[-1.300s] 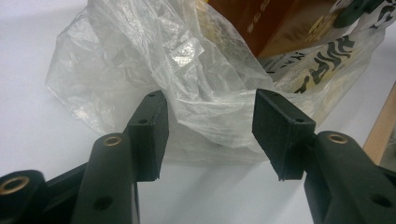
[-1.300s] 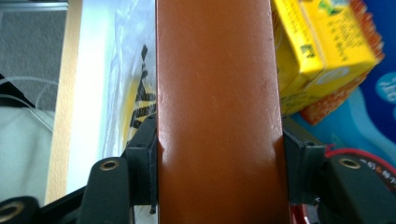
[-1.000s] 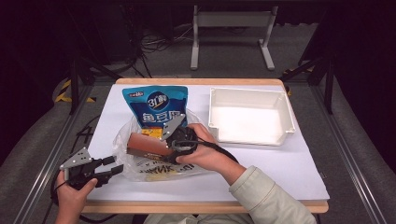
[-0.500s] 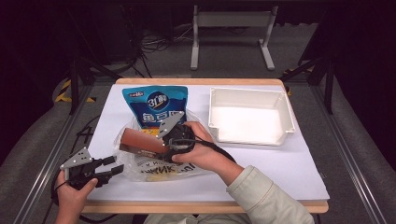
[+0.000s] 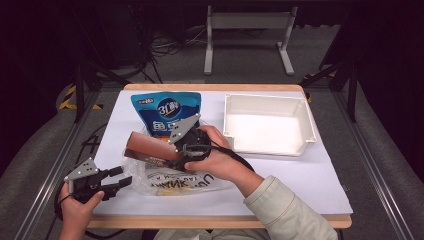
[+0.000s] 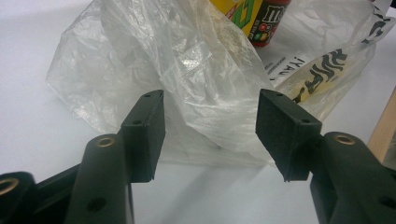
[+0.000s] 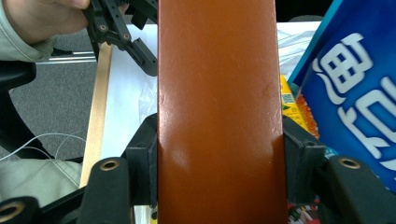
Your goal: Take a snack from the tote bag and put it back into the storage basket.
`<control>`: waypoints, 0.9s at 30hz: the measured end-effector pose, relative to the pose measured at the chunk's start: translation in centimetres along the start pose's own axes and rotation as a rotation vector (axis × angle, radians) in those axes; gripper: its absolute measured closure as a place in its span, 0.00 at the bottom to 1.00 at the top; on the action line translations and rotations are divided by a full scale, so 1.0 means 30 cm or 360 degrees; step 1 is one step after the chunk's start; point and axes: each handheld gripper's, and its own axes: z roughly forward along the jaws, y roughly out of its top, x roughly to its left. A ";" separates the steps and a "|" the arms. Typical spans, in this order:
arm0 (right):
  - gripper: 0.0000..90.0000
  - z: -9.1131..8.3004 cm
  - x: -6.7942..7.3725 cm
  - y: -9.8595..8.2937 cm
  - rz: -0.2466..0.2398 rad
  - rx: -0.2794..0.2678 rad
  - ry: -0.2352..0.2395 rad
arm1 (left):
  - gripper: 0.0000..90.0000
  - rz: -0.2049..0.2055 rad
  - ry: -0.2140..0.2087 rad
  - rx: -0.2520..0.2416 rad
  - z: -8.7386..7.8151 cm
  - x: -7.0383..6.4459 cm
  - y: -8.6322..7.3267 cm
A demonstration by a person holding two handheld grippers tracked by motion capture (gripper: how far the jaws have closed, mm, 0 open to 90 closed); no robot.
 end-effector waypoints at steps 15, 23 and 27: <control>0.47 -0.120 -0.035 -0.019 0.0027 -0.0034 -0.0033 | 0.27 0.0039 0.0026 0.0000 0.003 0.003 0.008; 0.47 -0.187 -0.062 -0.043 0.0074 -0.0050 -0.0058 | 0.16 0.0029 0.0072 -0.0020 0.001 0.002 0.007; 0.47 -0.214 -0.071 -0.053 0.0078 -0.0051 -0.0076 | 0.06 0.0009 0.0111 -0.0025 -0.004 0.006 0.006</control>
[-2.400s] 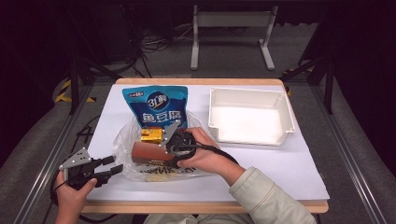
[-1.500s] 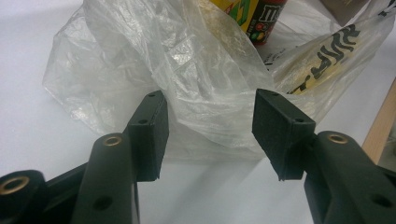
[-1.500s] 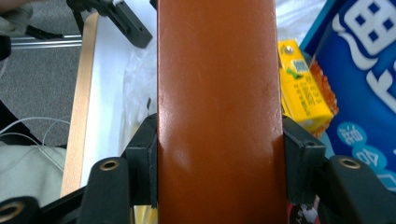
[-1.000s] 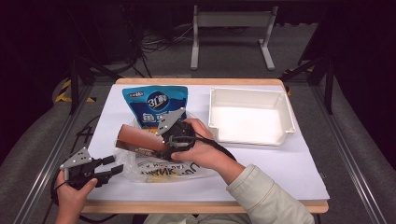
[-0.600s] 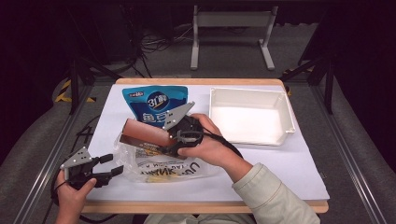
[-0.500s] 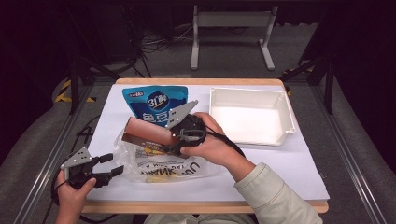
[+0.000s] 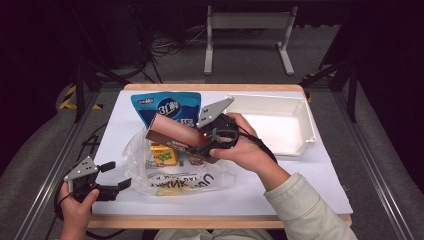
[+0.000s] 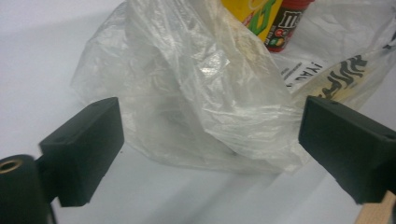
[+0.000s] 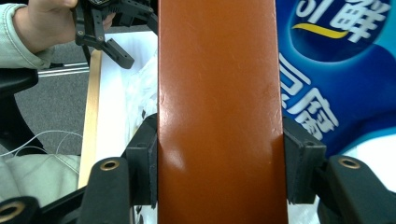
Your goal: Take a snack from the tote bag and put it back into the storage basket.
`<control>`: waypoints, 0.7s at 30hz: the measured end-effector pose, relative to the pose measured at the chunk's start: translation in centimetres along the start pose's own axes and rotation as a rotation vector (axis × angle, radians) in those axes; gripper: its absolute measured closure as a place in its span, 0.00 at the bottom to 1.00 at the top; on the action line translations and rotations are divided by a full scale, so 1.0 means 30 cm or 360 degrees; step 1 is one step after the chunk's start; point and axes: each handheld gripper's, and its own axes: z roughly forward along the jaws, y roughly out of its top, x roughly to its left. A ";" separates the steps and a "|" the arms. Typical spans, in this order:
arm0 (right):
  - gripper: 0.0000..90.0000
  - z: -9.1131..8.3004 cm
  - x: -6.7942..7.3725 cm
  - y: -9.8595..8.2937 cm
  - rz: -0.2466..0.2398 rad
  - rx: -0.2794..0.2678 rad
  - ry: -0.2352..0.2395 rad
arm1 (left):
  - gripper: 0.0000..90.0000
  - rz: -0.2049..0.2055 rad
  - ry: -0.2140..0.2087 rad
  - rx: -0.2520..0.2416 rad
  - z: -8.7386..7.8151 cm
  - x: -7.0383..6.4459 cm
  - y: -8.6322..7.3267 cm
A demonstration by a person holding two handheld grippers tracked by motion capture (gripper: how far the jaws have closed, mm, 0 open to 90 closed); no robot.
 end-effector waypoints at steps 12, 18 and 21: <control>0.47 -0.073 -0.040 -0.023 0.0019 0.0015 -0.0043 | 0.02 -0.0004 0.0013 -0.0001 0.002 -0.001 -0.001; 0.47 -0.111 -0.063 -0.042 0.0037 0.0019 -0.0064 | 0.02 -0.0013 0.0012 0.0008 0.002 0.000 0.000; 0.47 -0.123 -0.071 -0.049 0.0036 0.0024 -0.0071 | 0.02 -0.0007 0.0012 0.0011 0.004 -0.001 0.000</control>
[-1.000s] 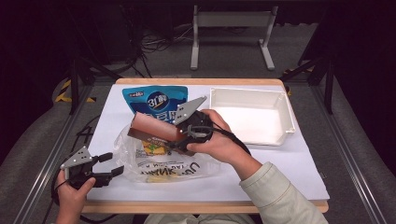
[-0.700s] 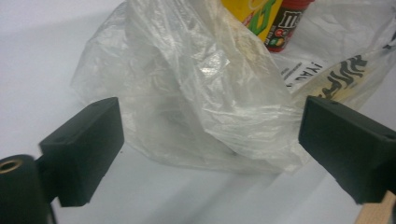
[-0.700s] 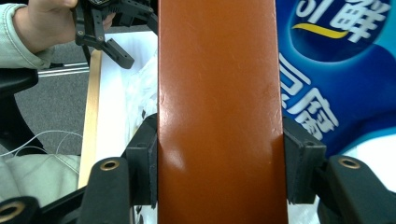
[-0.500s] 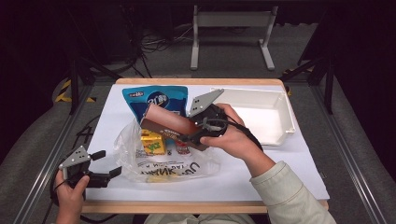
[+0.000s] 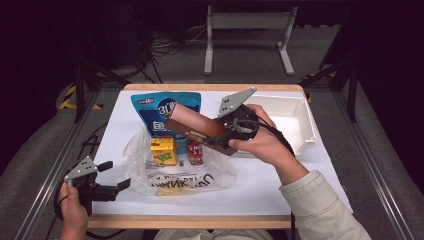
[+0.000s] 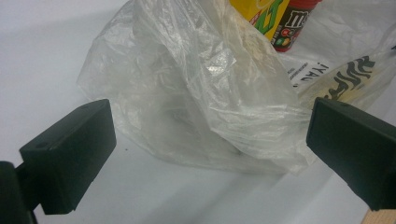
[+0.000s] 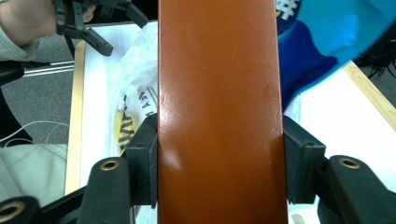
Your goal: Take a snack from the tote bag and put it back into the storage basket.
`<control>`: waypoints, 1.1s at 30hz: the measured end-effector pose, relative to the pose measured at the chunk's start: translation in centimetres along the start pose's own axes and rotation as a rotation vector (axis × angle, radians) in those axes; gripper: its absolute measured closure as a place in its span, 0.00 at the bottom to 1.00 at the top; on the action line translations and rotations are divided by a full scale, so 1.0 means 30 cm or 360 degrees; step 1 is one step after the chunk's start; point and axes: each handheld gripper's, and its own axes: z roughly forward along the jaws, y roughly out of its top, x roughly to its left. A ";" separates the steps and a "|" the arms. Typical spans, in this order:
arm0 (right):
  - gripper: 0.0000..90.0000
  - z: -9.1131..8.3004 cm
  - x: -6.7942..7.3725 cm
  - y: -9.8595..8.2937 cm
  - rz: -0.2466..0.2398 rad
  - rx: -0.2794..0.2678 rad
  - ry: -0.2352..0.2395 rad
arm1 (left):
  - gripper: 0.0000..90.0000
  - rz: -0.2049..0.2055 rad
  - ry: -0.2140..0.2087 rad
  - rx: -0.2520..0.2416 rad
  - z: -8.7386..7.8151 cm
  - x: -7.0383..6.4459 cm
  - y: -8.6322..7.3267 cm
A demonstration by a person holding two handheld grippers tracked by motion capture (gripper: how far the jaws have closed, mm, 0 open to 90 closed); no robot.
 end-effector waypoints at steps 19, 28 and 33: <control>0.47 -0.111 -0.079 -0.041 0.0063 0.0003 -0.0107 | 0.02 0.0033 -0.0004 0.0023 0.005 -0.003 0.000; 0.47 -0.140 -0.120 -0.067 0.0080 0.0019 -0.0134 | 0.02 0.0047 0.0006 0.0027 0.006 -0.006 0.001; 0.47 -0.149 -0.141 -0.076 0.0079 0.0029 -0.0122 | 0.02 0.0050 0.0005 0.0032 0.006 -0.006 0.001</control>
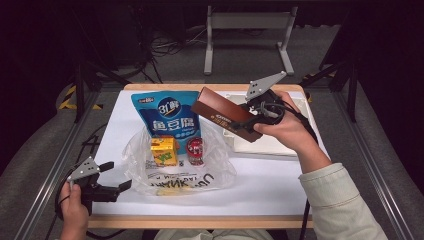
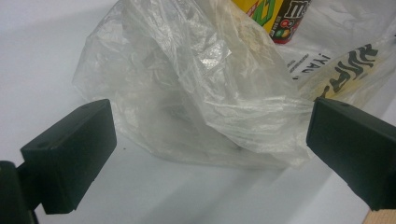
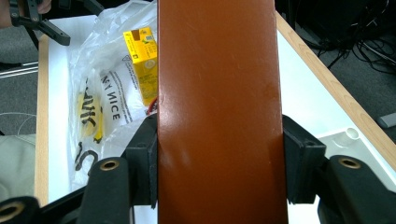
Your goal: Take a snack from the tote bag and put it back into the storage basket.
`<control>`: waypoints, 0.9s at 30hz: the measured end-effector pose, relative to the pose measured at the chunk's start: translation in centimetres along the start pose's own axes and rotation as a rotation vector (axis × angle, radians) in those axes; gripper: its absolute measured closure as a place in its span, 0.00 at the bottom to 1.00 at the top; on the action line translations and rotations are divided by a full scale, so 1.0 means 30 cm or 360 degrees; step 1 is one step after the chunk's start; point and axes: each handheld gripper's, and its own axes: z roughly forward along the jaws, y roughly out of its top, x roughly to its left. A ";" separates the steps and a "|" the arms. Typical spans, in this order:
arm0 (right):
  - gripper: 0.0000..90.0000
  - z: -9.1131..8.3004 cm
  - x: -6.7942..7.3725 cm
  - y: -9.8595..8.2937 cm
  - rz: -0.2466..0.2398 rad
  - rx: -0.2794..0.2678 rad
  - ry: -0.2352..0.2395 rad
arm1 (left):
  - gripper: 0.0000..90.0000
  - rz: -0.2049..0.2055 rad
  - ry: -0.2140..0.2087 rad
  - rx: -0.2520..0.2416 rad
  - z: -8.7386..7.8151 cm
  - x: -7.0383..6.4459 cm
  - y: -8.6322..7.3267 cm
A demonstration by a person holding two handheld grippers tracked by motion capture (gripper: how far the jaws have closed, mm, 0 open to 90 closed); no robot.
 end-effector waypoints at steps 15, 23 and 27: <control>0.47 -0.080 -0.030 -0.035 -0.0001 -0.0022 -0.0018 | 0.02 0.0007 0.0005 0.0001 -0.003 -0.002 -0.002; 0.47 -0.104 -0.078 -0.060 0.0042 0.0001 -0.0064 | 0.02 0.0006 0.0008 0.0003 -0.003 -0.003 -0.003; 0.47 -0.107 -0.111 -0.077 0.0069 0.0008 -0.0089 | 0.02 0.0007 0.0007 0.0007 -0.004 -0.003 -0.004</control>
